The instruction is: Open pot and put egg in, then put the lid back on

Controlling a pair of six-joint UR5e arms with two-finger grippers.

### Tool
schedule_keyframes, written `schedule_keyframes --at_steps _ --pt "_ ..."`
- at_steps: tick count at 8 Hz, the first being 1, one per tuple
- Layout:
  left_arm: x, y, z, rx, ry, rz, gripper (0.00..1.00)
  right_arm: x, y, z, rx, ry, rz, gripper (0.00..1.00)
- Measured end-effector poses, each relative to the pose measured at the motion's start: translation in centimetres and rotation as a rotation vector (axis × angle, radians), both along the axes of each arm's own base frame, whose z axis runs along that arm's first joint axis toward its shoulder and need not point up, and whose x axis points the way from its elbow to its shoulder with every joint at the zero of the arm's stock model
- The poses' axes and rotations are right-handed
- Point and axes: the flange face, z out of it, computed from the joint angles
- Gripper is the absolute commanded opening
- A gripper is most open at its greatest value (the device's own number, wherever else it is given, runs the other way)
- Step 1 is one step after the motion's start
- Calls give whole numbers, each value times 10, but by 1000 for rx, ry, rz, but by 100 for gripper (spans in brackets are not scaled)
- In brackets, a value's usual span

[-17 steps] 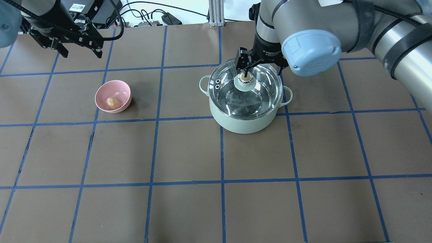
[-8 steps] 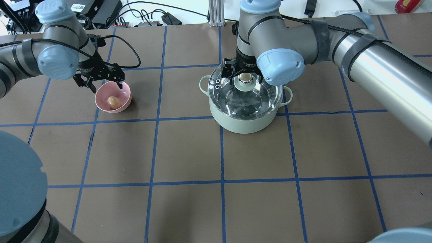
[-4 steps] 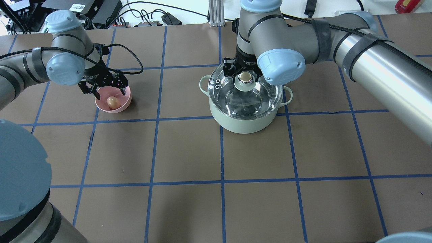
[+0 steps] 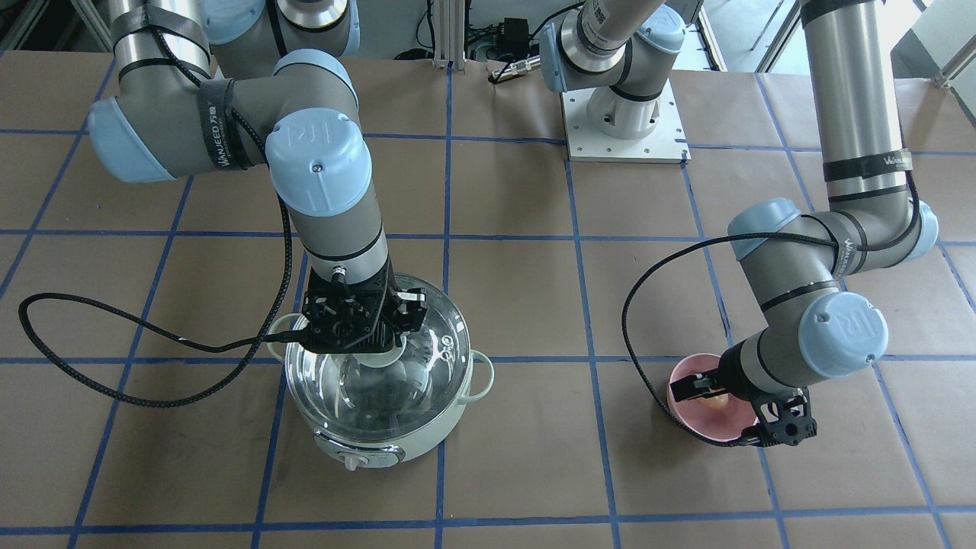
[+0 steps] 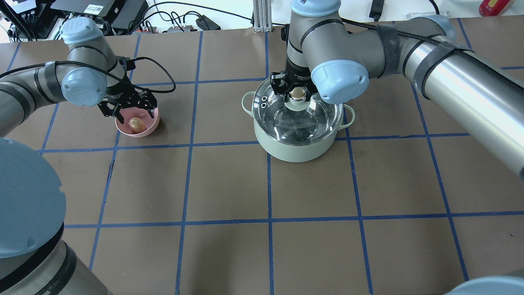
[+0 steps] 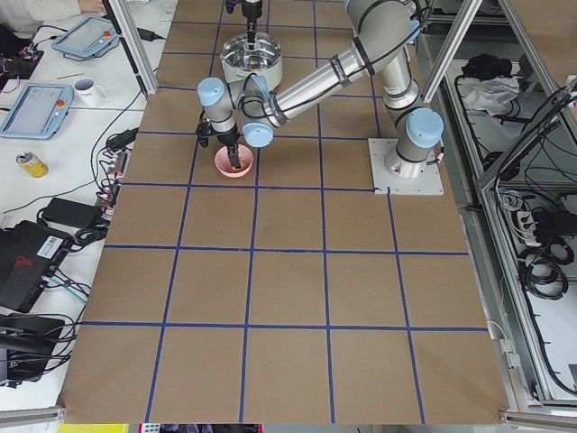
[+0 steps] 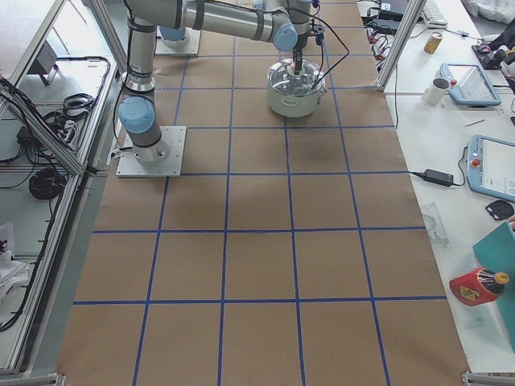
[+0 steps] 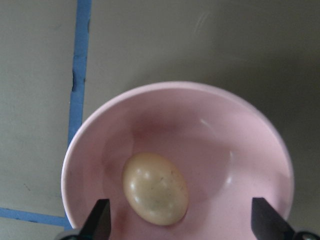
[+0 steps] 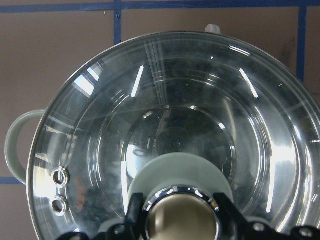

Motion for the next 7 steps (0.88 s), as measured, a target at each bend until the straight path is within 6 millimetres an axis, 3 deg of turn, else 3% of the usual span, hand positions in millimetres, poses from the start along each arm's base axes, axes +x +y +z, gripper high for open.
schedule_keyframes --at_steps 1,5,7 --pt "0 0 -4 5 1 0 100 0 0 3 -5 0 4 5" --pt "1 -2 -20 23 4 -1 100 -7 1 25 -42 7 54 0" --pt "2 -3 -27 28 5 -1 63 -25 -1 44 -69 12 86 0"
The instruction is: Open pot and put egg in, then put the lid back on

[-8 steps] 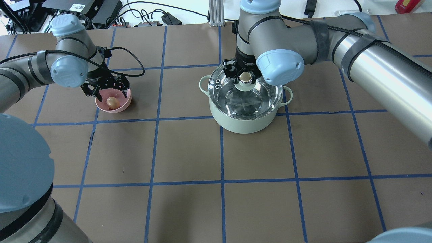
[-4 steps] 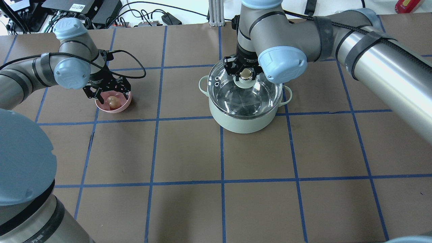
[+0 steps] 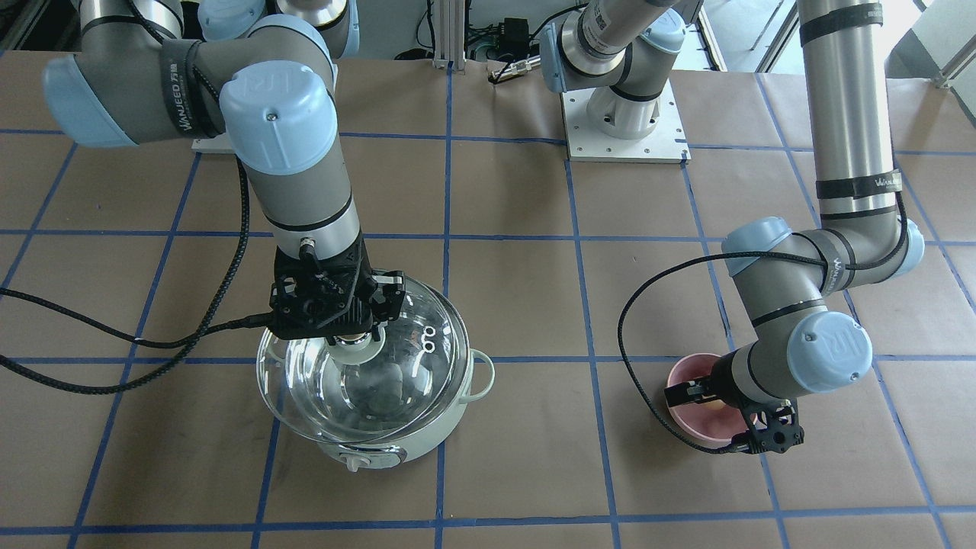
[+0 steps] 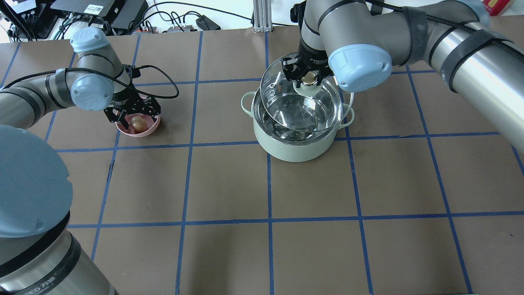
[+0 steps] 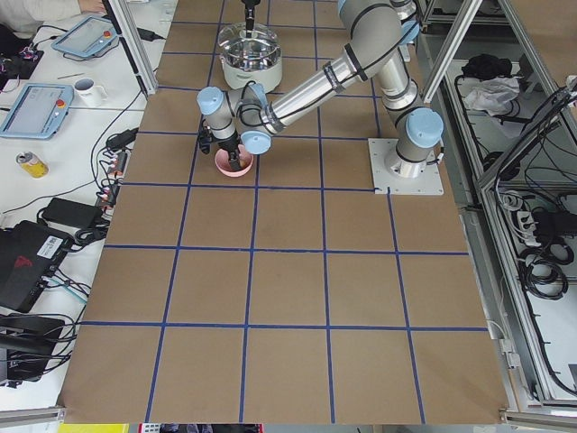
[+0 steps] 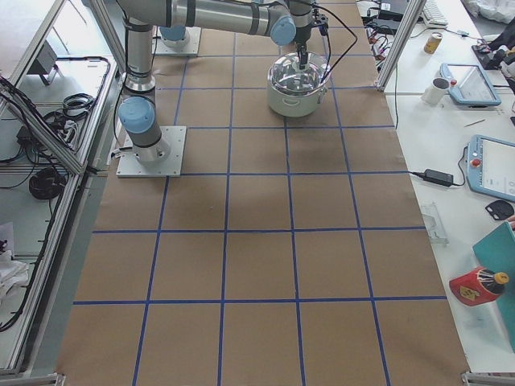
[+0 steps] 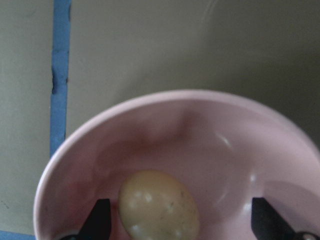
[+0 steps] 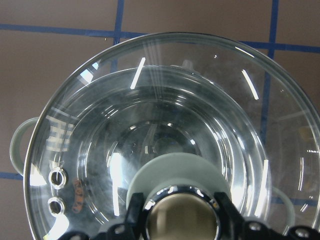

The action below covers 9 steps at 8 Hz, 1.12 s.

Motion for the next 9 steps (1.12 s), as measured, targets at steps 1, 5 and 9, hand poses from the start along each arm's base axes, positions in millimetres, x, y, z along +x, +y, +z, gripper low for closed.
schedule_keyframes --at_steps 1,5,9 --pt "0 0 0 0 0 0 50 -17 -2 9 -1 0 -1 0" --pt "0 0 3 -6 -4 3 17 -139 -15 36 28 39 60 0" --pt "4 -3 29 -42 -40 2 9 -221 -25 47 17 75 149 0"
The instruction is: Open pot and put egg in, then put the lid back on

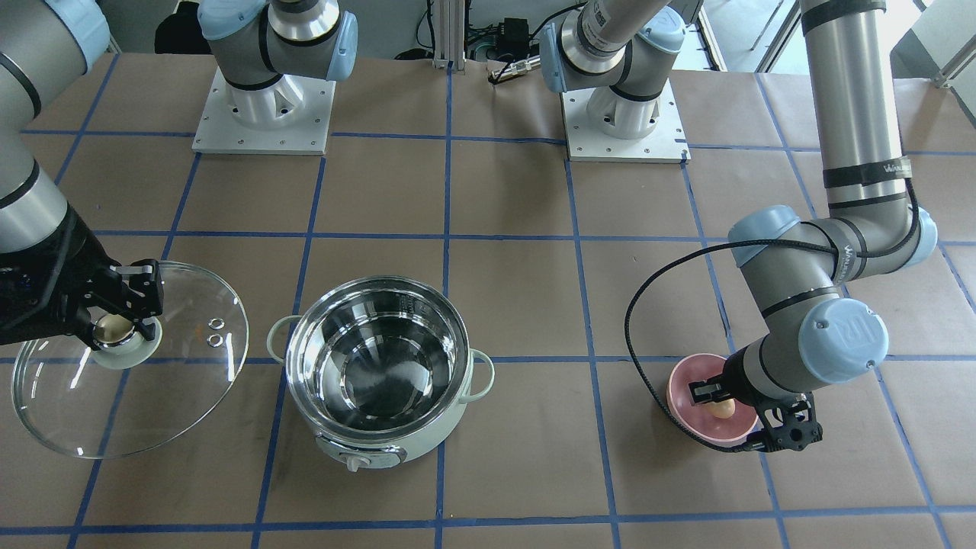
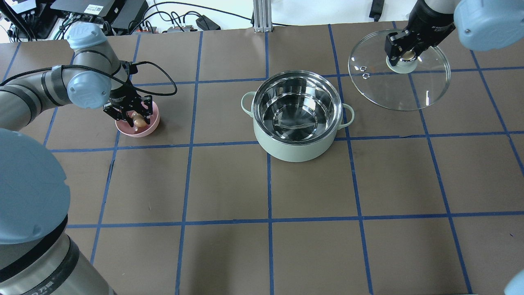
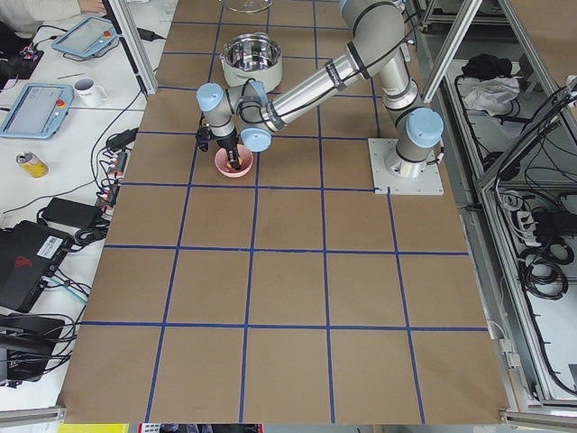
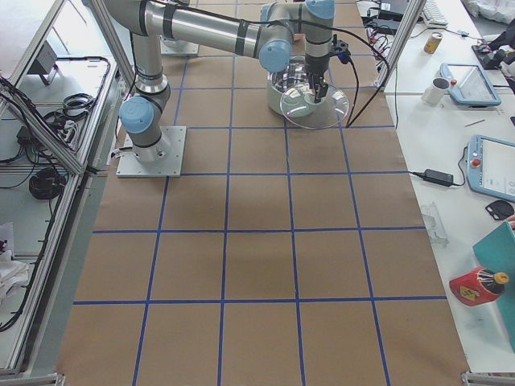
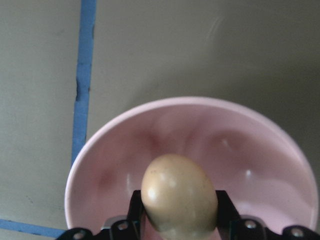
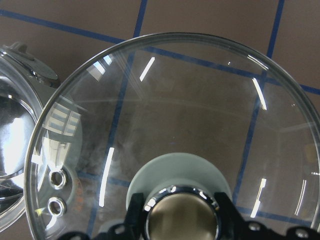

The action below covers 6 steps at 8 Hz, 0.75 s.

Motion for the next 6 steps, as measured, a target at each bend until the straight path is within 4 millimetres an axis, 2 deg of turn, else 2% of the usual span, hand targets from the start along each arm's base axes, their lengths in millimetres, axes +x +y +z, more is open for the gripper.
schedule_keyframes --at_steps 3,4,5,6 --pt "-2 11 80 -99 -54 -7 7 -4 0 0 1 -6 7 0" --pt "-11 17 109 -119 -56 -17 7 -4 0 -1 2 -8 10 0" --pt "-30 20 139 -142 -47 -37 7 -4 0 -1 2 -8 11 0" --pt "-63 20 165 -165 -36 -65 6 -4 1 0 1 -9 12 0"
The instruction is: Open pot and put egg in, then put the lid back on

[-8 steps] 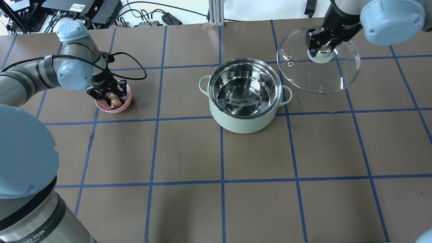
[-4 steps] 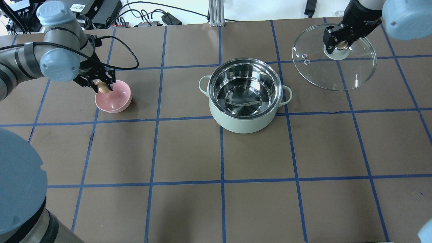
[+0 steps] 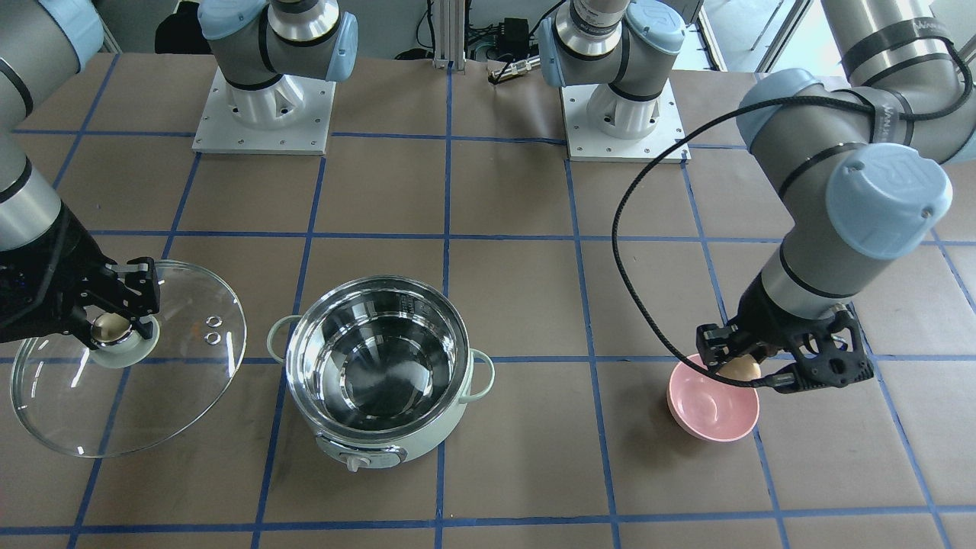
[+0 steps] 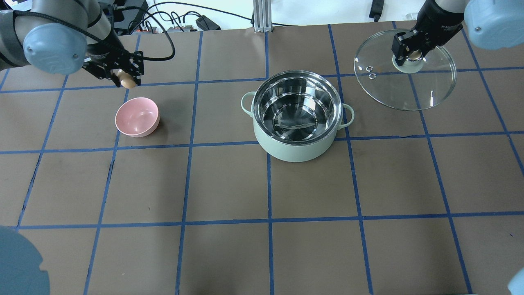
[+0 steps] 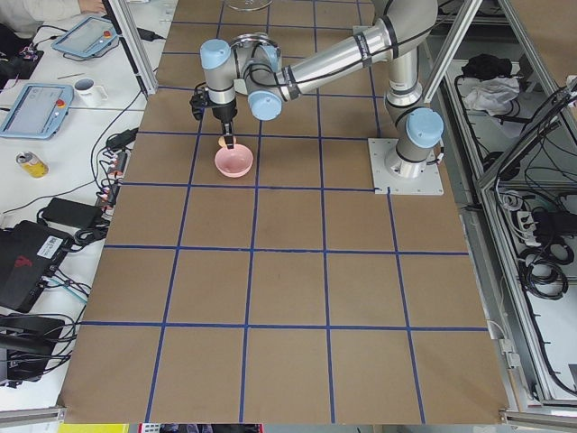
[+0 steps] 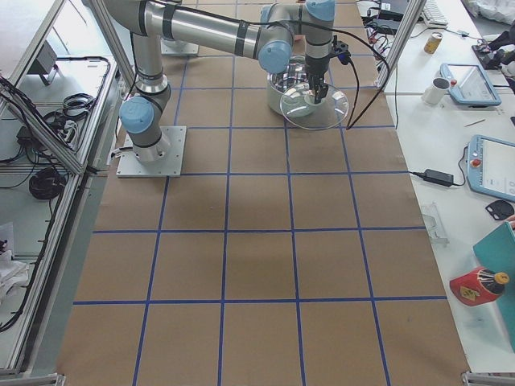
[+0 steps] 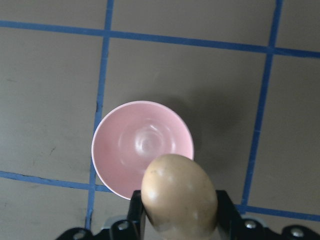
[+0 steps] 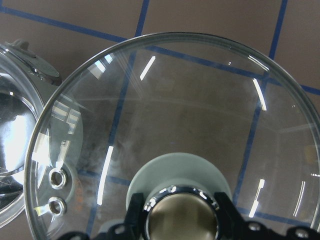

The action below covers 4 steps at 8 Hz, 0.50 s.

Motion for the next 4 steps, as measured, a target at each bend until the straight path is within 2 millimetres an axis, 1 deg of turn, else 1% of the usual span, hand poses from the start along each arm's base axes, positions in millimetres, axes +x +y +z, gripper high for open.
schedule_keyframes --at_steps 1,2,3,4 --pt "-42 4 16 -10 10 -34 0 0 0 -1 2 1 8 0" --pt "-91 12 23 -13 17 -77 1 0 0 -1 -1 3 24 0" --pt "-143 24 24 -15 23 -111 1 0 0 -1 -2 4 34 0" --pt "-189 38 24 -20 33 -132 1 0 0 -1 -2 4 38 0"
